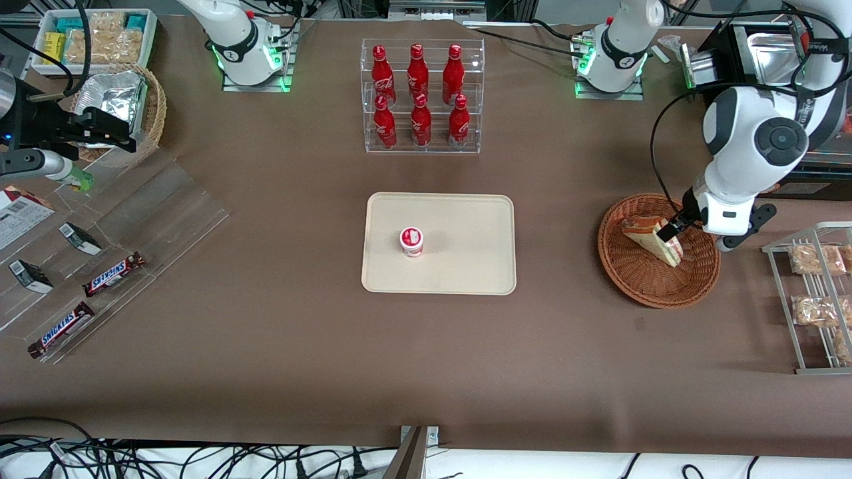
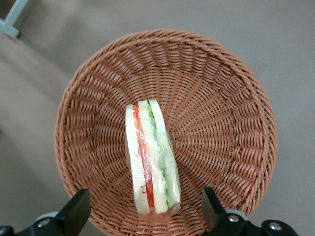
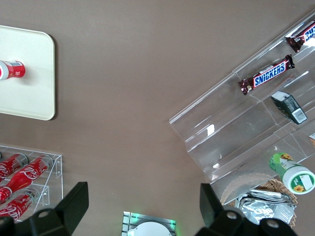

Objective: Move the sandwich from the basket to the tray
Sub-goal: 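Lower the open left gripper around the wrapped sandwich in the basket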

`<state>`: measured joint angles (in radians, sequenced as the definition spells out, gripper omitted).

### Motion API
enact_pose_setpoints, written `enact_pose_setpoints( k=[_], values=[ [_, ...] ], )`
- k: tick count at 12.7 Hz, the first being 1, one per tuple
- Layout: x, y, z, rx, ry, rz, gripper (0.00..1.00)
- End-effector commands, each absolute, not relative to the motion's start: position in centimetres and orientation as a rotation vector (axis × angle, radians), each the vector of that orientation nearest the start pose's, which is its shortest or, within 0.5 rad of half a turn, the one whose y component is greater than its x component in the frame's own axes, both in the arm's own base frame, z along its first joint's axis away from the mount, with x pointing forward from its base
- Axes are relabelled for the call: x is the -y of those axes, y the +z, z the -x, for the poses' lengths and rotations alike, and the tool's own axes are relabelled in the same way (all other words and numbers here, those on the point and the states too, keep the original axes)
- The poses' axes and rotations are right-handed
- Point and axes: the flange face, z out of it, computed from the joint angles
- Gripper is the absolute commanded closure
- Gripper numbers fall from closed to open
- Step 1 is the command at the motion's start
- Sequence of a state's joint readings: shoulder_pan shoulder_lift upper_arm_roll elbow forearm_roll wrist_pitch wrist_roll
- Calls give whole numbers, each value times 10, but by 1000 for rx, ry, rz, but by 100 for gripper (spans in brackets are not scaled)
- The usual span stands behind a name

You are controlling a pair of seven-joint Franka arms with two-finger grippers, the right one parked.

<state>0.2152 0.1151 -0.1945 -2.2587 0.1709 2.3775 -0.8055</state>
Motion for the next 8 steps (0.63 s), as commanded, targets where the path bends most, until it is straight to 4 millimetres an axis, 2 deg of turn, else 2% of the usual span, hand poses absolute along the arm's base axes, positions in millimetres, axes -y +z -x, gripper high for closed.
enact_pose_setpoints(
  k=[1,5,8],
  values=[
    [-9,291,-521,1126,-123,2852,0],
    [-10,263,-519,1187,-125,2850,0],
    [-11,247,-519,1167,-119,2827,0]
  ],
)
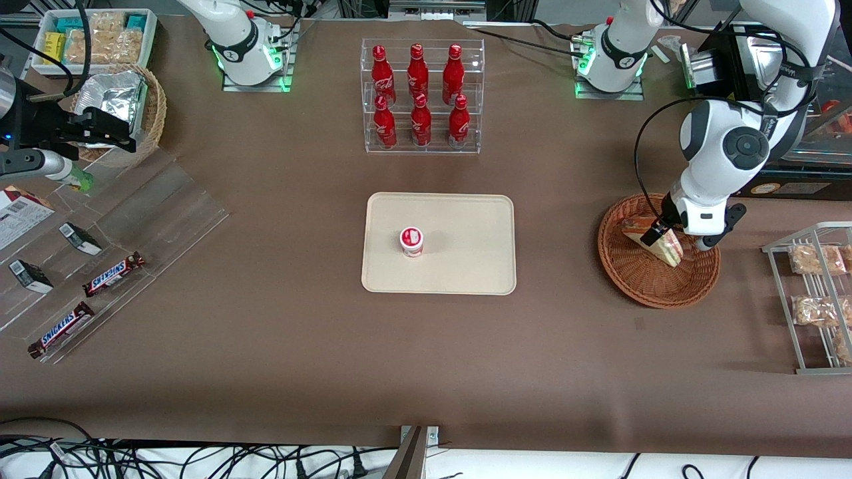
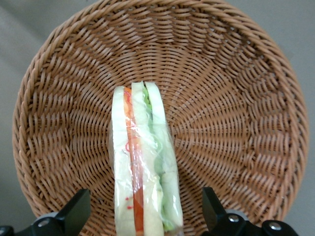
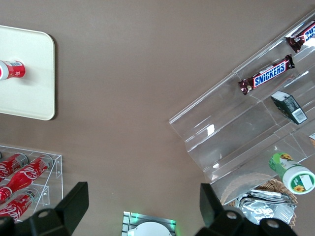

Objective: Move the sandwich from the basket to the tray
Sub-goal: 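Lower the open left gripper around the wrapped sandwich in the basket, then close the left gripper on the sandwich and lift it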

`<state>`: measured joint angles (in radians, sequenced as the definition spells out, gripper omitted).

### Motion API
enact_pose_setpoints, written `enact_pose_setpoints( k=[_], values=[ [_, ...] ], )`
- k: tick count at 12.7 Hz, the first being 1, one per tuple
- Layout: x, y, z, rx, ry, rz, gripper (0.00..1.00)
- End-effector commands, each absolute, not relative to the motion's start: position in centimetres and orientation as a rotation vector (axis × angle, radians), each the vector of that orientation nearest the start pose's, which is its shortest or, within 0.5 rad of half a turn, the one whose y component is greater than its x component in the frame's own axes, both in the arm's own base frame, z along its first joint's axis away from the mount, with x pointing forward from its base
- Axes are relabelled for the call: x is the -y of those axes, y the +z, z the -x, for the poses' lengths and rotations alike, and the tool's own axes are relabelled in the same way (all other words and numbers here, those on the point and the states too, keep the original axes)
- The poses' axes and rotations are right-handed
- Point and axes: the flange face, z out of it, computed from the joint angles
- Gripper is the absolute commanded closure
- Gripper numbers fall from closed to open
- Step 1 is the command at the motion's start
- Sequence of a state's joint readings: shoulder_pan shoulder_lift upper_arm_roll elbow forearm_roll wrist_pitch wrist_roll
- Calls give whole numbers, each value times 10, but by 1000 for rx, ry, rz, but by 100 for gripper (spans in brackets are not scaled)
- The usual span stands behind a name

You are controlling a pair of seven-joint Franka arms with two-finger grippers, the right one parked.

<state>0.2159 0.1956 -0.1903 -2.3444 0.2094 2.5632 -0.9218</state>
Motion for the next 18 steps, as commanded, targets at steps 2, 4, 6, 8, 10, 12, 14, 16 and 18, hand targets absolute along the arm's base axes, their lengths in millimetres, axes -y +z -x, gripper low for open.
enact_pose_setpoints(
  k=[2,4,6,8,10,12,14,16,18],
  values=[
    [-10,239,-518,1161,-121,2805,0],
    [-11,237,-520,1177,-127,2805,32],
    [-11,235,-521,1184,-127,2804,96],
    [-11,234,-521,1169,-128,2812,100],
    [-12,237,-523,1161,-131,2812,100],
    [-15,257,-534,1125,-134,2802,100],
    [-15,288,-548,1050,-95,2783,100],
    [-5,325,-566,958,-59,2788,100],
    [13,367,-585,842,-6,2838,100]
  ],
)
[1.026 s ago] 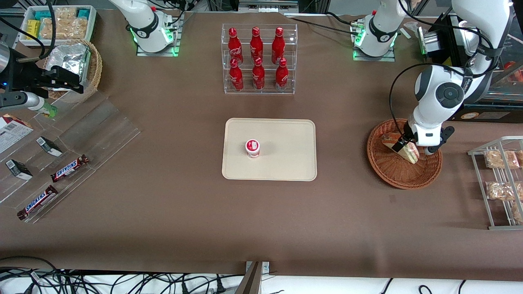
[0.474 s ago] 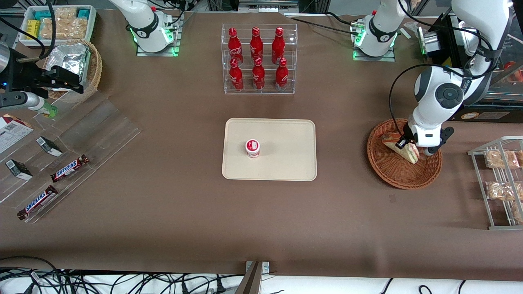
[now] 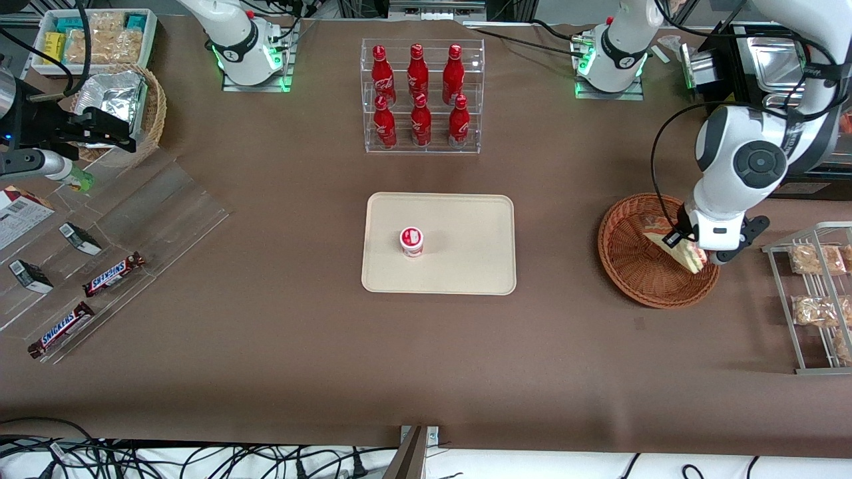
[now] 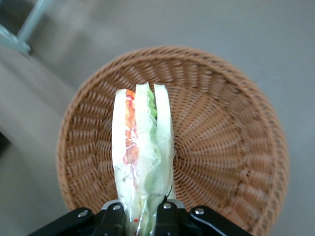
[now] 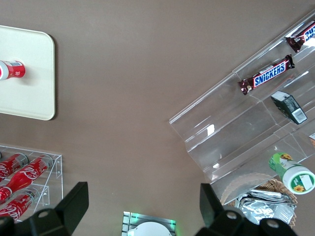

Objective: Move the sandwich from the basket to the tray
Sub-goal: 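Close the left gripper on the sandwich and lift it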

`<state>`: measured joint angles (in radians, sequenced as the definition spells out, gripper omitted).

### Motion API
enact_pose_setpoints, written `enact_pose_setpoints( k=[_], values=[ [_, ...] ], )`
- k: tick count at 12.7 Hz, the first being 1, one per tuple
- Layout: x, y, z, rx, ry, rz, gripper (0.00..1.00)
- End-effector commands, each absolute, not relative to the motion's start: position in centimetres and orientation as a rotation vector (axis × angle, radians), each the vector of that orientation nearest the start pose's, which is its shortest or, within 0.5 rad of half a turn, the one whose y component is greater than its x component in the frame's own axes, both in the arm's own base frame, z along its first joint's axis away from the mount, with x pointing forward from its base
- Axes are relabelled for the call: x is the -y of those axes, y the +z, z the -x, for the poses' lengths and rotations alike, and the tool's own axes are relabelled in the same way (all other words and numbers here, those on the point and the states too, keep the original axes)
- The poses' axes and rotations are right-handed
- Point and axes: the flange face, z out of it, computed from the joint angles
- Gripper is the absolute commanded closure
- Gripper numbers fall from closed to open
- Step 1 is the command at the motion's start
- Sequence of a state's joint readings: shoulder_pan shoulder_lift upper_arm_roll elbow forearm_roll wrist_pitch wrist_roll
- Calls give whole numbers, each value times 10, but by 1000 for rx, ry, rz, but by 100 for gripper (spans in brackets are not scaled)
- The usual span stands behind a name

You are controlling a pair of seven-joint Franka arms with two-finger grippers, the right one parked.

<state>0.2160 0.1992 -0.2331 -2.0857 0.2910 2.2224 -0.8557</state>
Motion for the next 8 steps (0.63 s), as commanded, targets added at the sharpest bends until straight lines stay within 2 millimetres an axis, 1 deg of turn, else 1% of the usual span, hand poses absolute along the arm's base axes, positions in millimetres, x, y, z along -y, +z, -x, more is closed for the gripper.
enact_pose_setpoints(
  k=[1,2,3,4,5,6,7,8],
  values=[
    [19,386,-593,796,10,2888,100],
    [25,405,-600,768,11,2929,100],
    [36,422,-605,736,15,2961,100],
    [55,441,-608,675,22,2992,100],
    [70,455,-609,596,30,3018,100],
    [90,469,-610,550,31,3084,100],
    [99,477,-613,542,27,3128,100],
    [125,485,-610,434,14,3158,100]
  ],
)
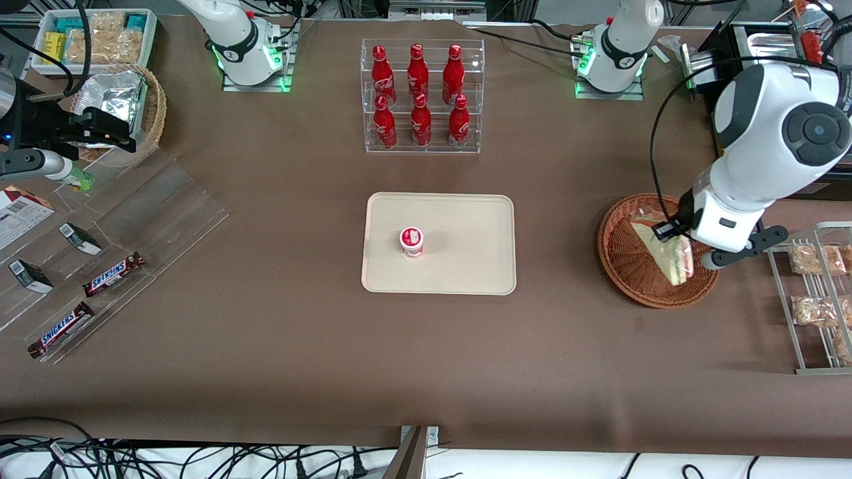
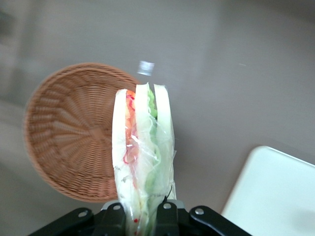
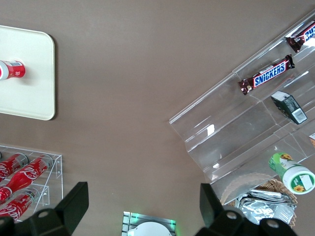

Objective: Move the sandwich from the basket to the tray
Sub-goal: 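Carry the held sandwich over the cream tray beside the yogurt cup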

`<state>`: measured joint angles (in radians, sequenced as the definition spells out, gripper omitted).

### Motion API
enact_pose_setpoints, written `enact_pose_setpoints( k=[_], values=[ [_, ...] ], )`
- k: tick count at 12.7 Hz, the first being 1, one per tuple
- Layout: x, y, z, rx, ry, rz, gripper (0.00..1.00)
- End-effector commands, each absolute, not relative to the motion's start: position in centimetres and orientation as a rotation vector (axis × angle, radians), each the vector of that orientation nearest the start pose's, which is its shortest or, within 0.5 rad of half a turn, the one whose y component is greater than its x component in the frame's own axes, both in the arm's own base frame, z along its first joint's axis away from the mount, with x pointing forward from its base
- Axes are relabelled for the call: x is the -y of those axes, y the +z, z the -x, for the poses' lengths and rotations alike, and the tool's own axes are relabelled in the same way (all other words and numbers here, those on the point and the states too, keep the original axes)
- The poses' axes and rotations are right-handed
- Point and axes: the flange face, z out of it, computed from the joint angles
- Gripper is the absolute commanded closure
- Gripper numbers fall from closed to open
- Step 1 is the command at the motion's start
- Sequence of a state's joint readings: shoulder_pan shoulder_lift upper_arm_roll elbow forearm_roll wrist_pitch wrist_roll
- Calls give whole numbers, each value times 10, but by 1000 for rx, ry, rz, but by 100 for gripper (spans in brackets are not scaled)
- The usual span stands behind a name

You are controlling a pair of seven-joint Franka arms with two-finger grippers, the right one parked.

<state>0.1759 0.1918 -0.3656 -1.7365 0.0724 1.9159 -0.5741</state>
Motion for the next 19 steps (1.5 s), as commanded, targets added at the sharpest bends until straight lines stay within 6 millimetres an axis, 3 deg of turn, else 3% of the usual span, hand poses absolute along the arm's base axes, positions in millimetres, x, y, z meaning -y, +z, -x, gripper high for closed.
enact_pose_setpoints(
  k=[1,4,8,11,16,19],
  values=[
    [151,489,-605,316,5,3176,100],
    [233,494,-581,9,-16,3189,100],
    [328,464,-546,-255,60,3181,100],
    [353,431,-538,-280,125,3157,100],
    [403,336,-534,-137,4,3084,99],
    [411,298,-539,-84,-82,3066,98]
  ],
)
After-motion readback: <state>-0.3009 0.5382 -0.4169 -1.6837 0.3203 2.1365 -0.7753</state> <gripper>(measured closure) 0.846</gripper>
